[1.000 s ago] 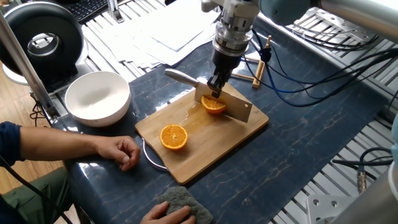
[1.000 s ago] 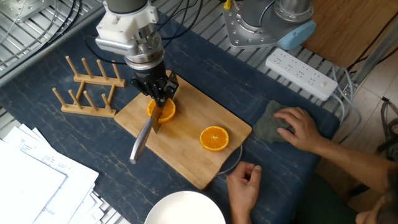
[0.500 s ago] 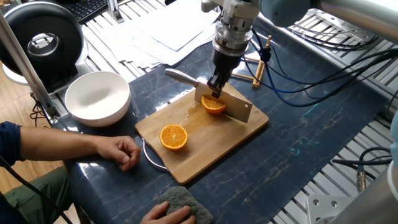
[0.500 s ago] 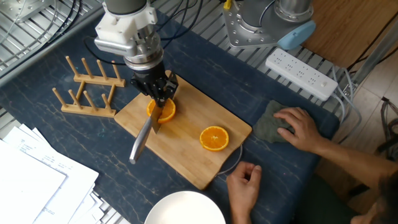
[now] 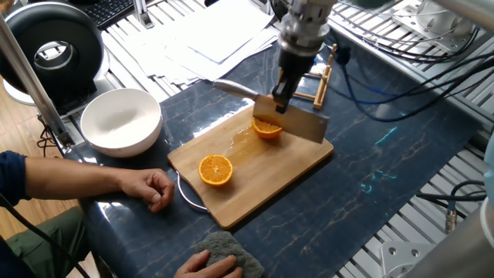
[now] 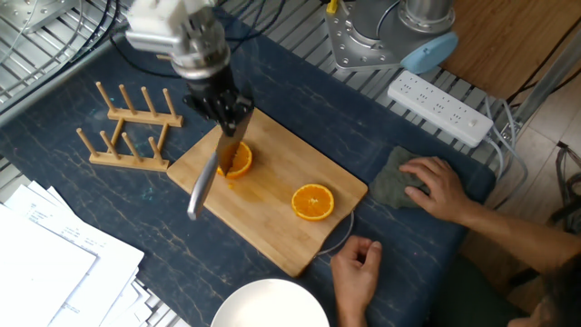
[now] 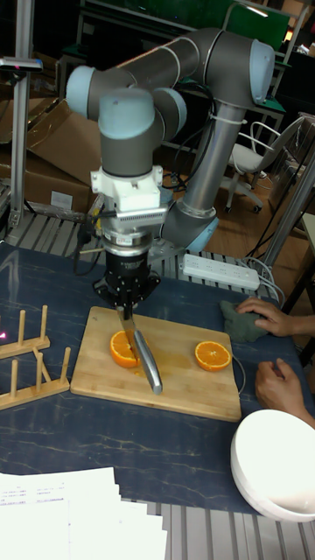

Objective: Chop the orange

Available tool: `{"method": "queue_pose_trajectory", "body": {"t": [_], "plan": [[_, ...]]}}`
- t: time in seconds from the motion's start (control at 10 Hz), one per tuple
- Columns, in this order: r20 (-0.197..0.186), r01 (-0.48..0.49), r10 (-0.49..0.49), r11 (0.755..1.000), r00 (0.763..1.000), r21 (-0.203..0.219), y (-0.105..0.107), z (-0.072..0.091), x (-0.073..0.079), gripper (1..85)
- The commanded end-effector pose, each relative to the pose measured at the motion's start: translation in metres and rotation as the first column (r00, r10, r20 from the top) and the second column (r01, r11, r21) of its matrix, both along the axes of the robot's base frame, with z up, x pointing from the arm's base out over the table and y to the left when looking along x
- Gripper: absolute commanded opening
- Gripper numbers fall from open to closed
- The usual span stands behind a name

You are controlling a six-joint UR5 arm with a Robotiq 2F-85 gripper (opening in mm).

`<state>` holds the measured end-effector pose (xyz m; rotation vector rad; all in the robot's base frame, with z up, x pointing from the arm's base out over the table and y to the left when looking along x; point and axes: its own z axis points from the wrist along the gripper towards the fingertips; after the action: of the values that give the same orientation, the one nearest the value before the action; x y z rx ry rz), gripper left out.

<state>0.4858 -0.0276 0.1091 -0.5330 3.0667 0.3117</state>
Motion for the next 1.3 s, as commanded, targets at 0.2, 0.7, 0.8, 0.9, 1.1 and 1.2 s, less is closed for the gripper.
{"method": "queue_pose_trajectory", "body": {"t": [0.2,0.7,0.8,0.9,1.1,1.2], "plan": [[-0.031,0.012,-0.013,0.999,0.999,-0.046,-0.014,0.055,-0.001,1.3],[0.02,-0.121,0.128,0.971,0.992,-0.205,-0.044,0.064,0.028,1.3],[0.016,-0.123,0.129,0.972,0.991,-0.202,-0.044,0.062,0.028,1.3],[0.017,-0.122,0.128,0.973,0.992,-0.197,-0.044,0.061,0.029,1.3],[0.022,-0.12,0.126,0.974,0.992,-0.193,-0.043,0.06,0.032,1.3],[0.026,-0.123,0.131,0.972,0.991,-0.2,-0.045,0.06,0.033,1.3]]}}
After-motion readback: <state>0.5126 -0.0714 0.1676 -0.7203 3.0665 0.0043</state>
